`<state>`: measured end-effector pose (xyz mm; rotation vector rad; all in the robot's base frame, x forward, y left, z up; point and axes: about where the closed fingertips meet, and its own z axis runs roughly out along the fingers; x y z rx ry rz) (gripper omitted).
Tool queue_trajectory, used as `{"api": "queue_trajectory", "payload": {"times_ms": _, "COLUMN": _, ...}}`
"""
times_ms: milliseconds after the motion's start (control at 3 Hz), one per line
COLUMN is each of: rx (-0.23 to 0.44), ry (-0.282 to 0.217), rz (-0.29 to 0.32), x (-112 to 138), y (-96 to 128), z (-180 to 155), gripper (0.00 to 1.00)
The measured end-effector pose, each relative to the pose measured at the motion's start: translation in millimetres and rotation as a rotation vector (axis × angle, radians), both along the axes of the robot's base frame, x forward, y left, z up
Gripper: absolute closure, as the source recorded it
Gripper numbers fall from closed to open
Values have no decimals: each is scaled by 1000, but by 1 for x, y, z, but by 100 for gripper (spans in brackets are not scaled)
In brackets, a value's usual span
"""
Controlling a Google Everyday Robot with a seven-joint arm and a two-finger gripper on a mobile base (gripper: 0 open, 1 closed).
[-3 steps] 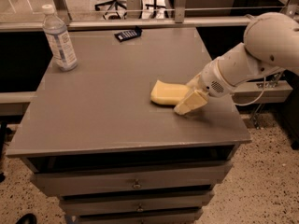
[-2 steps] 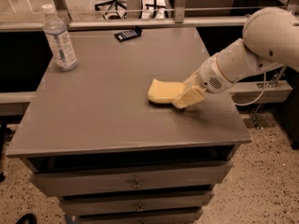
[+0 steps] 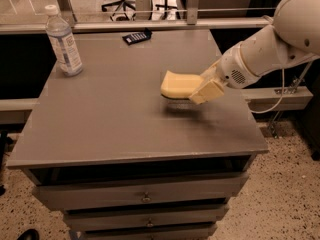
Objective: Move sponge near blue plastic bottle
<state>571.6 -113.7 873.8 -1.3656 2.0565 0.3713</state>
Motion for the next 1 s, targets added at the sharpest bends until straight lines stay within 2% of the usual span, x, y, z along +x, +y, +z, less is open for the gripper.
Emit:
{"api": "queue_trajectory", "payload": {"times_ms": 333, "rx": 0, "ry": 0, "rz": 0, "x": 0, "y": 0, "z": 0, "gripper": 100}}
{"api": "queue_trajectory", "payload": {"times_ms": 667, "rx": 27, "ry": -18, "rz": 7, "x": 4, "y": 8, "z": 3, "gripper": 100}}
{"api": "queue_trajectory", "payload": {"times_ms": 1000, "rx": 85, "ry": -69, "rz": 49, "x": 33, "y": 41, "z": 14, "gripper": 100}}
